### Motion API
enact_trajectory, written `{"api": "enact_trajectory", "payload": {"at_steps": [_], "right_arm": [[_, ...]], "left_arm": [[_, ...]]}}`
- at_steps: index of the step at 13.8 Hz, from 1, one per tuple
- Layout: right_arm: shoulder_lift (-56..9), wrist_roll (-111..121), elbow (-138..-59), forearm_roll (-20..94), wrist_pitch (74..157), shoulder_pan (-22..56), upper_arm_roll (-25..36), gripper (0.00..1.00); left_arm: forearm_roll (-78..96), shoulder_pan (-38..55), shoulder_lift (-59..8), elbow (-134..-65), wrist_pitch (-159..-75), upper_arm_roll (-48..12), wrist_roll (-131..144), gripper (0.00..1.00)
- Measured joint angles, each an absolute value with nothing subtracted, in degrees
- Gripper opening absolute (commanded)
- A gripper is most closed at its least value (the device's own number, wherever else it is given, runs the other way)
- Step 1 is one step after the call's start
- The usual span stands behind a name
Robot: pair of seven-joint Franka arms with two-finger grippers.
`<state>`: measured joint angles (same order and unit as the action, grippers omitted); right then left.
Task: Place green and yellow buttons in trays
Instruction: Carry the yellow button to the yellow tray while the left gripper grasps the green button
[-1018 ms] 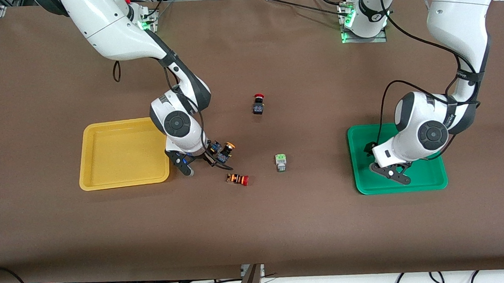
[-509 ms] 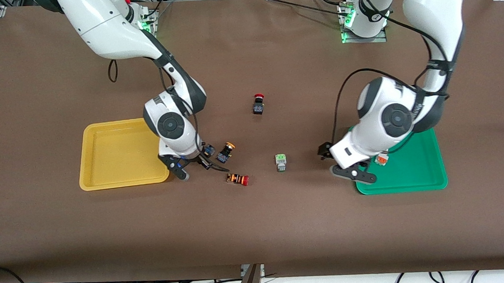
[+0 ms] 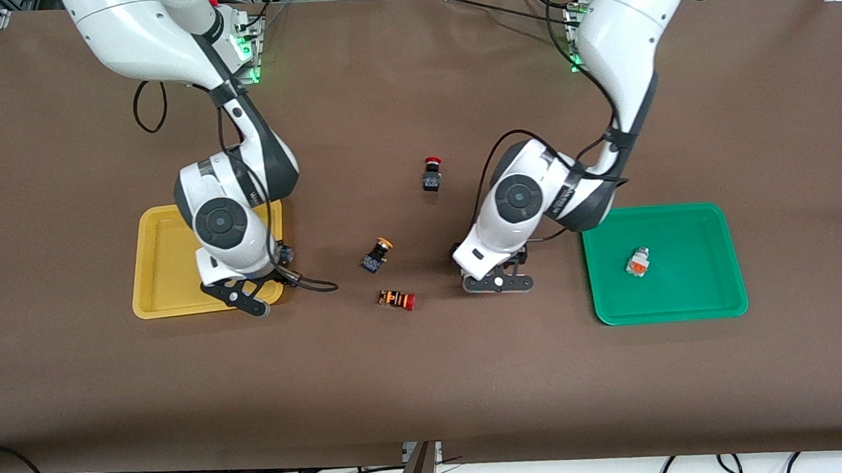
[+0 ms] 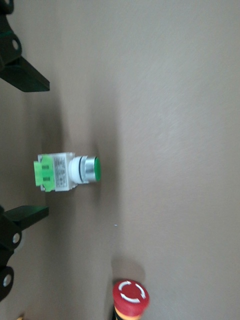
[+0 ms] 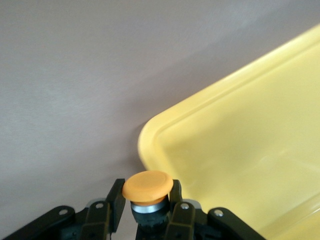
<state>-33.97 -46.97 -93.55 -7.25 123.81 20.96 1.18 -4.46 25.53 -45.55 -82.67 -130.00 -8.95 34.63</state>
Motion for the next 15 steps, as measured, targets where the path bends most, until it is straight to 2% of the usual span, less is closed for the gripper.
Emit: {"api": "enact_trajectory", "payload": {"at_steps": [4,5,8,10,13,14,15], "right_arm": [[-32.26,-35.07,-94.01,-7.23,120.92,16.61,1.6,0.0],[-31.7,-32.26,-94.65,-7.03,120.83,15.32,1.63,0.0],[-29.95,-21.31,-97.29,-4.78,120.92,10.38,1.72,0.0],[-28.97,-15.4,-99.83,-4.54,123.18,7.14,1.77,0.0],[-28.58,-7.27,-105.51,-4.52,131.56,2.47,1.81,0.0],[-28.58,-5.21,-106.84,-4.52,133.37,1.13,1.81,0.06],[-28.57,-3.54,-107.66,-4.52,134.35,0.06,1.82,0.07]], "left_arm": [[-7.74,27.85,-49.02,-82.52,-137.2,-8.24,38.61,1.0],[-8.07,27.88,-49.42,-82.48,-137.39,-8.23,38.92,0.91],[-8.13,27.87,-49.58,-82.48,-137.36,-8.07,38.96,0.35],[-8.13,27.87,-49.65,-82.59,-137.25,-8.04,38.96,0.11],[-8.15,27.81,-49.7,-82.47,-136.69,-7.85,38.96,0.11],[-8.22,27.78,-49.57,-82.16,-134.99,-7.67,38.96,0.11],[-8.53,27.69,-49.23,-81.64,-132.37,-7.5,38.92,0.11]]}}
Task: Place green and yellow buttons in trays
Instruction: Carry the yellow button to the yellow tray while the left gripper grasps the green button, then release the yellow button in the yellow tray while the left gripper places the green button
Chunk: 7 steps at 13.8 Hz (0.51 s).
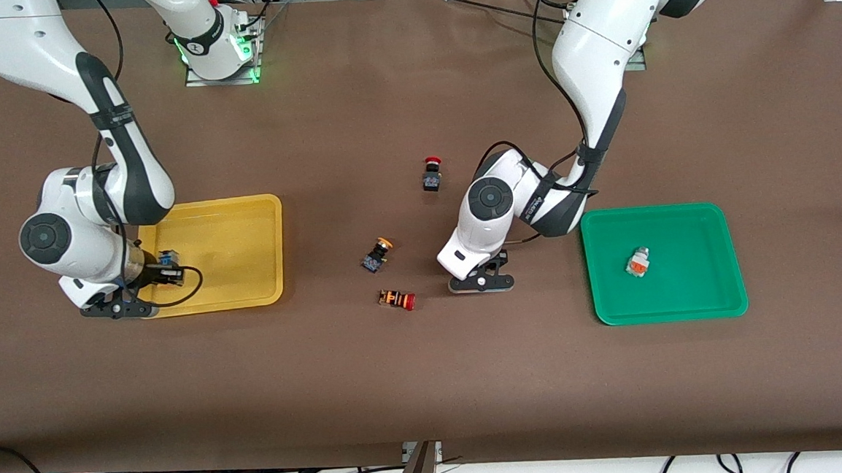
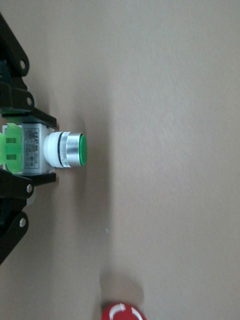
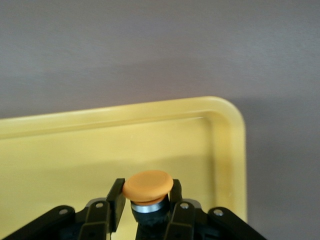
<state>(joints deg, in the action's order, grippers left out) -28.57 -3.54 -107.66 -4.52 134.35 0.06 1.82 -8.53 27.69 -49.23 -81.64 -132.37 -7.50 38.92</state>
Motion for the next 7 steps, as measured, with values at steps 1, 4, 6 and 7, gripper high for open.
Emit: {"api": "enact_trajectory", "payload": {"at_steps": [1,4,6,7], "right_arm": [[-28.57,-2.24,-108.18,-4.52,134.82,-0.76,1.82,0.16],[-28.54,-0.86,-110.21,-4.51,137.62,-1.72,1.8,0.74],[-28.54,-0.84,-111.31,-4.51,138.86,-1.71,1.69,0.92],[-28.52,-0.84,-111.43,-4.51,139.05,-1.71,1.63,0.93]], "left_arm": [[-9.09,27.53,-48.65,-80.74,-129.25,-7.35,38.78,0.11],[-9.53,25.53,-44.4,-78.9,-119.78,-6.65,33.64,0.11],[-9.57,22.01,-41.04,-78.82,-114.18,-6.42,25.46,0.11],[-9.58,19.71,-39.59,-78.83,-111.9,-6.33,20.47,0.11]]}}
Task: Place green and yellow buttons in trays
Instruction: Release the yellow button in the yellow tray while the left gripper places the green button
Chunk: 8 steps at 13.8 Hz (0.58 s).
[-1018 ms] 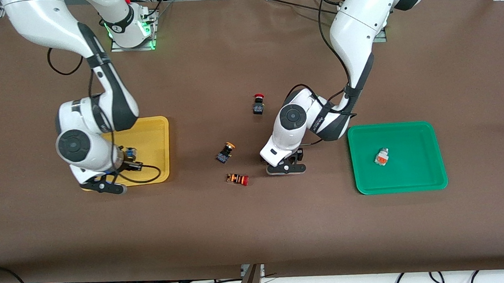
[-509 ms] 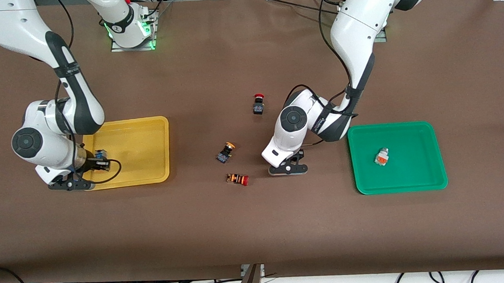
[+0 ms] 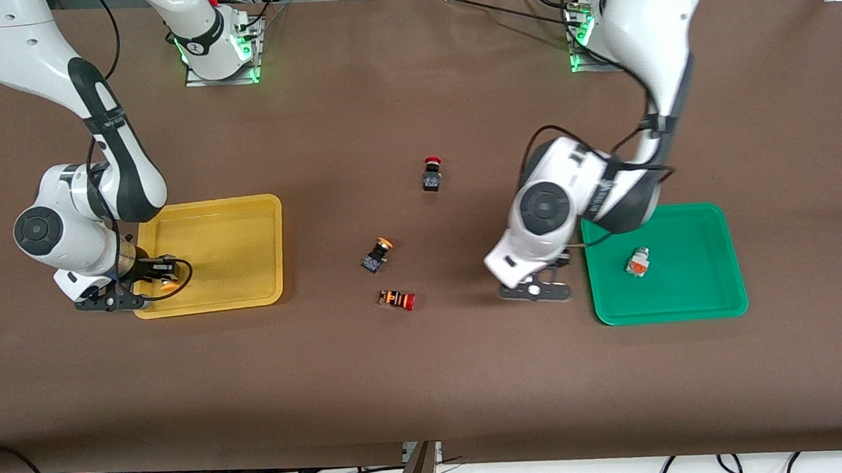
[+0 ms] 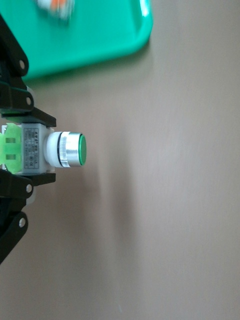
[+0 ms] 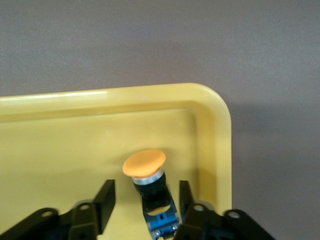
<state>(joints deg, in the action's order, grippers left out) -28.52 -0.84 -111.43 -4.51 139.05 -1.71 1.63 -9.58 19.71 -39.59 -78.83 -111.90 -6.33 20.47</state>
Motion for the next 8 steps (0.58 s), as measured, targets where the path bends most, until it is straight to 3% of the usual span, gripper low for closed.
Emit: {"api": "enact_trajectory", "payload": {"at_steps": [5,8], "right_arm": [[-26.93,-3.51,-111.46,-4.23,139.04,-1.72,0.27,0.92],[-25.53,-14.4,-111.53,-4.14,138.74,-1.57,-5.68,0.92]], "left_arm": [[-9.63,6.58,-37.05,-79.59,-107.71,-5.95,-6.25,0.13],[-9.64,-3.1,-37.12,-83.46,-112.87,-6.23,-22.16,0.17]]}}
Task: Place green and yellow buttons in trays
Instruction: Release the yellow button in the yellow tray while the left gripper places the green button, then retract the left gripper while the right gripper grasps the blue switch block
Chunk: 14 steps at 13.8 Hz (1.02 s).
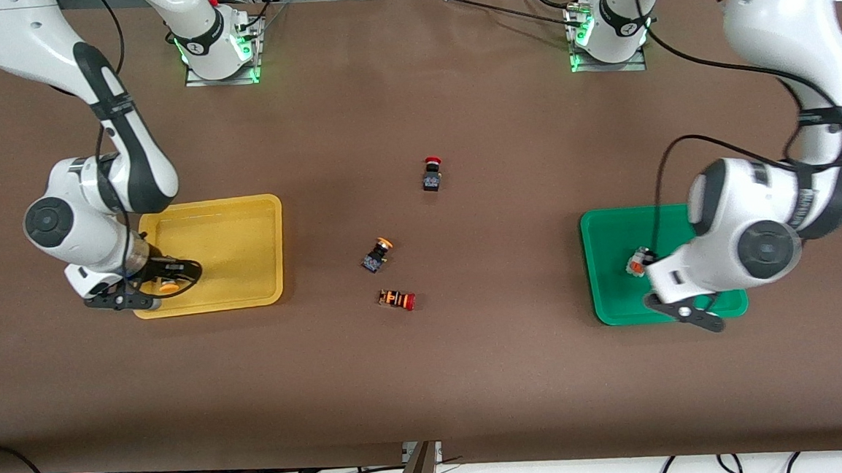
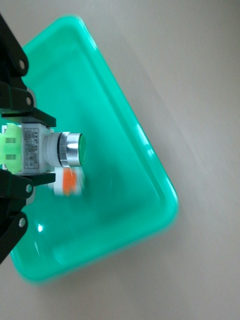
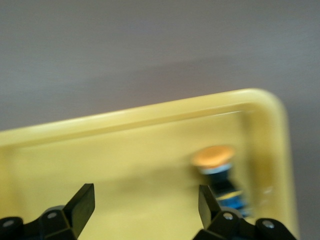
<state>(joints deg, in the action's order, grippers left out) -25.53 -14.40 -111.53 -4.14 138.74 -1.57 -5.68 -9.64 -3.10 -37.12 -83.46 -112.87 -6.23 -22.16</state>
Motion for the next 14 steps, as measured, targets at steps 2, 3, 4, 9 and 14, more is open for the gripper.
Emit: {"api": "enact_trajectory", "payload": {"at_steps": [2,3,4,9,14], "right_arm": [[-24.84,-23.29,-111.49,-4.15,138.74,-0.54,-9.56,0.91],[-24.58,-27.15,-111.38,-4.16,138.74,0.96,-10.27,0.91],[-24.45,-31.23,-111.16,-4.22,138.74,3.0,-10.45,0.91],[-25.53,-49.77,-109.5,-6.92,138.73,11.79,-10.48,0.91],[-30.48,-64.81,-105.49,-10.83,138.74,17.72,-10.46,0.91]], "left_arm": [[-9.63,-7.45,-37.3,-89.92,-121.6,-6.67,-27.94,0.22],[-9.63,-8.35,-37.36,-92.93,-124.74,-6.9,-28.7,0.45],[-9.63,-8.5,-37.37,-95.21,-127.0,-7.11,-28.76,0.68],[-9.63,-8.25,-36.6,-97.42,-129.48,-7.92,-28.76,1.0],[-8.76,-8.03,-27.9,-93.71,-116.01,-10.77,-26.06,1.0]]}}
